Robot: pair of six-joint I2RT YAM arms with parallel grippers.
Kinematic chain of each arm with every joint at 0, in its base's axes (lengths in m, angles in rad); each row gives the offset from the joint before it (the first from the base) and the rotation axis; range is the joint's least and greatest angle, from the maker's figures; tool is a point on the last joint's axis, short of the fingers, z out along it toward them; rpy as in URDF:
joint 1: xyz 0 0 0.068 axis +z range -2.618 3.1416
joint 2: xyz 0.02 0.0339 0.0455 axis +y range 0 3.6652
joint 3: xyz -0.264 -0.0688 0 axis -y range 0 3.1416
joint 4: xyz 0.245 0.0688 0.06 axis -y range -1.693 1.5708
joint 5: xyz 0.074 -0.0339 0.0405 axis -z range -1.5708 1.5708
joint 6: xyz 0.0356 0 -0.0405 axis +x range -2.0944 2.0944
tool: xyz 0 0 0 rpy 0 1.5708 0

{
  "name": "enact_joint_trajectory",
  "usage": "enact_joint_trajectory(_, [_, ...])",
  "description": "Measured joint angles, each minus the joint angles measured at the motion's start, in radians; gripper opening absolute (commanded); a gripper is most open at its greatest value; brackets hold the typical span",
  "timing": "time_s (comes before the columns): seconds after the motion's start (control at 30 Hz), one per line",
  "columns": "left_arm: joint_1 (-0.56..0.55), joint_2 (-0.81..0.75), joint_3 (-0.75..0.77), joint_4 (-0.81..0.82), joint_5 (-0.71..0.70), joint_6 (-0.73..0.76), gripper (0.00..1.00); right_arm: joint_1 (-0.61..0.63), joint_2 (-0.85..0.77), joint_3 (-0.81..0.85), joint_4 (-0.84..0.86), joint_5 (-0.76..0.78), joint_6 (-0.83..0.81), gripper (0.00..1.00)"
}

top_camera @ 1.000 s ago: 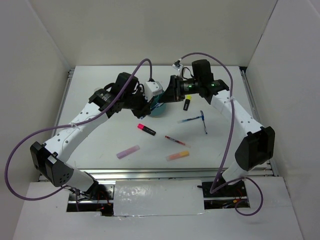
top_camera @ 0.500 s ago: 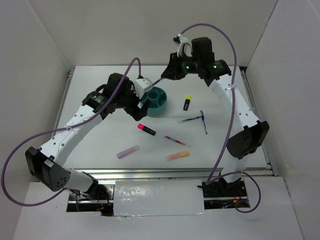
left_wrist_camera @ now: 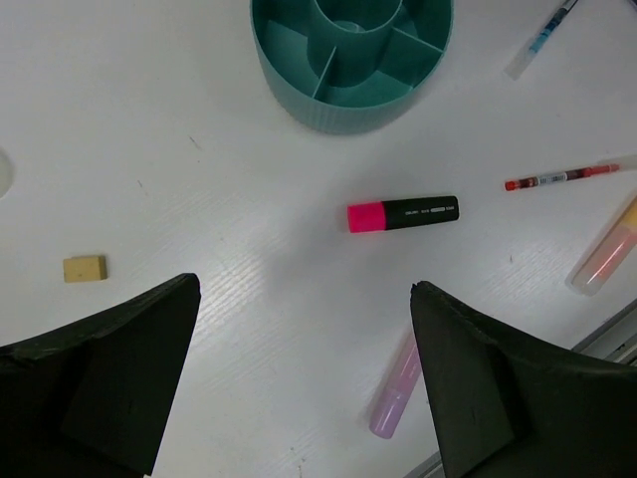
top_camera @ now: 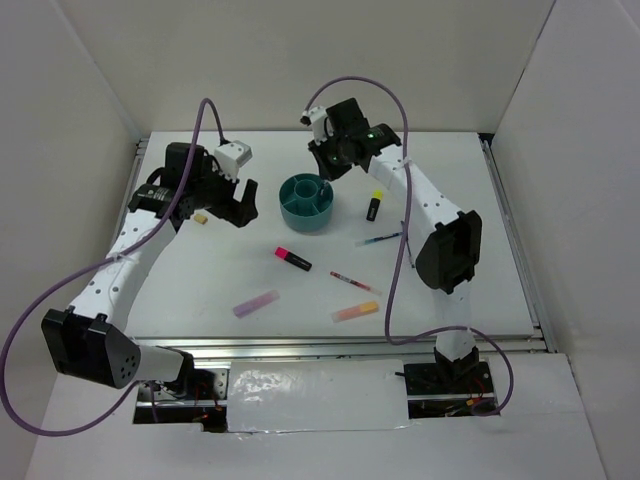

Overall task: Sort the stationery into containers
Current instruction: Place the stationery into the container

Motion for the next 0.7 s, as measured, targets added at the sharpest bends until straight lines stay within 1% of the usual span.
enact_joint_trajectory(0.23, [0.013,-0.003,-0.064,0.004,0.029,-0.003,0.99,0.037,0.002,-0.012,0.008,0.053,-0.019,0.0])
enact_joint_trajectory(0.5, [0.016,-0.019,-0.098,0.02,0.039,-0.003,0.99,0.046,-0.012,-0.013,0.051,0.182,-0.025,0.0])
enact_joint_trajectory(0.7, [0.016,-0.019,-0.1,0.039,0.036,-0.008,0.99,0.065,-0.063,-0.01,0.053,0.187,-0.038,0.0])
